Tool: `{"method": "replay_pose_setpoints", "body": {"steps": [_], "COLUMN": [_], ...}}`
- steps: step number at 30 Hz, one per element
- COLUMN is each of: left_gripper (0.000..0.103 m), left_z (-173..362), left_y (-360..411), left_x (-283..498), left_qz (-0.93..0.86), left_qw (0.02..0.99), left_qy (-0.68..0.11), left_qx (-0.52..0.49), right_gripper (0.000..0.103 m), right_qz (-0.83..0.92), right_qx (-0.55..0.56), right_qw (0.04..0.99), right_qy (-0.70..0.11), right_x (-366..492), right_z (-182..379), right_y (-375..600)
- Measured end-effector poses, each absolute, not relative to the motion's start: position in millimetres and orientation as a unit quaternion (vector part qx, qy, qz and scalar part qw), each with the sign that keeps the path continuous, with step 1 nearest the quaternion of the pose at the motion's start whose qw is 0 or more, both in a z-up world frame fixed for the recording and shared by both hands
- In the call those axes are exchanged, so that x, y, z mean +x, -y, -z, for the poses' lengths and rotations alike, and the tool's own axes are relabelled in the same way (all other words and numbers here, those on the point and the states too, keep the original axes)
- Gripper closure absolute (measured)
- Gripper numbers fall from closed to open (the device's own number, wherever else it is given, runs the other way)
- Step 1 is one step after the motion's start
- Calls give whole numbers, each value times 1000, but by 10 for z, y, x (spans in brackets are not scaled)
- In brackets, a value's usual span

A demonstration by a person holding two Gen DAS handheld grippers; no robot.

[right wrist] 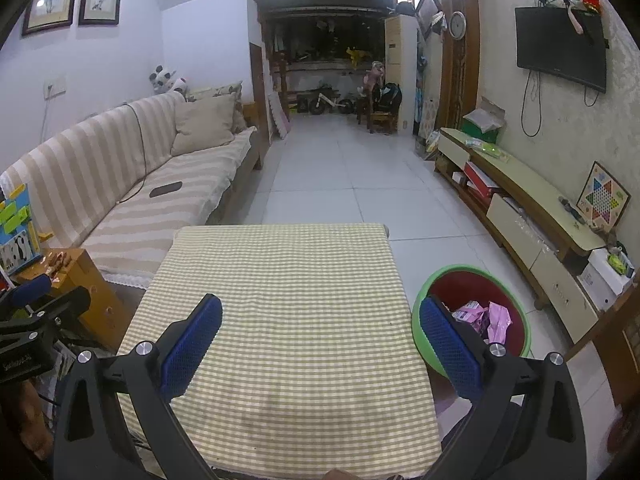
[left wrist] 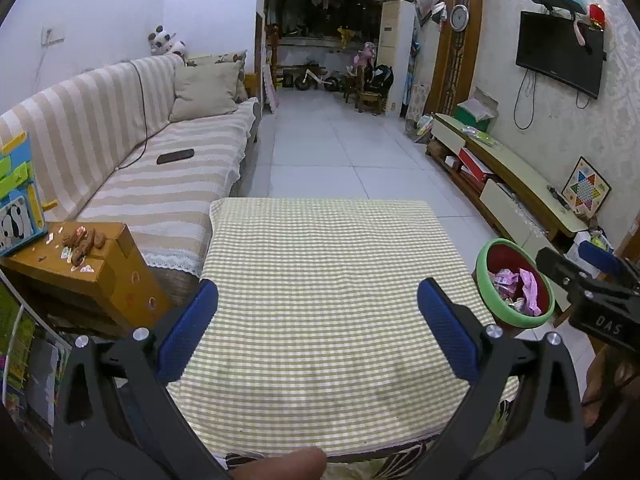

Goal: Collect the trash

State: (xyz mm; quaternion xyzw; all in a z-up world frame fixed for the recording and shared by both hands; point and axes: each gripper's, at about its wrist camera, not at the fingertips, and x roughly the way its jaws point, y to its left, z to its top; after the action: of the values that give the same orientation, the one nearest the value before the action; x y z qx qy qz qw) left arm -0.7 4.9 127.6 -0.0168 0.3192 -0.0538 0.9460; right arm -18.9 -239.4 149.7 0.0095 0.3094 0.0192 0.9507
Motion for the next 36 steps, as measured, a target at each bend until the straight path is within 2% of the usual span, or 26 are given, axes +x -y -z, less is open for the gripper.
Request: {"method": "replay_pose_setpoints", "body": {"steps": [36], "left_gripper": [5], "left_z": [-1265], "left_y": [45], "left_x": [-103], "left_qz": [33], "left_qw": [948], "left_qy": [-315], "left_qx": [-17], "right_gripper": [7], "right_qz": [-29], "right_qx": [5], "right_qw": [953], "right_qy": [-302], "right_x": [-314], "right_z": [-1515], "right_y": [2424]}}
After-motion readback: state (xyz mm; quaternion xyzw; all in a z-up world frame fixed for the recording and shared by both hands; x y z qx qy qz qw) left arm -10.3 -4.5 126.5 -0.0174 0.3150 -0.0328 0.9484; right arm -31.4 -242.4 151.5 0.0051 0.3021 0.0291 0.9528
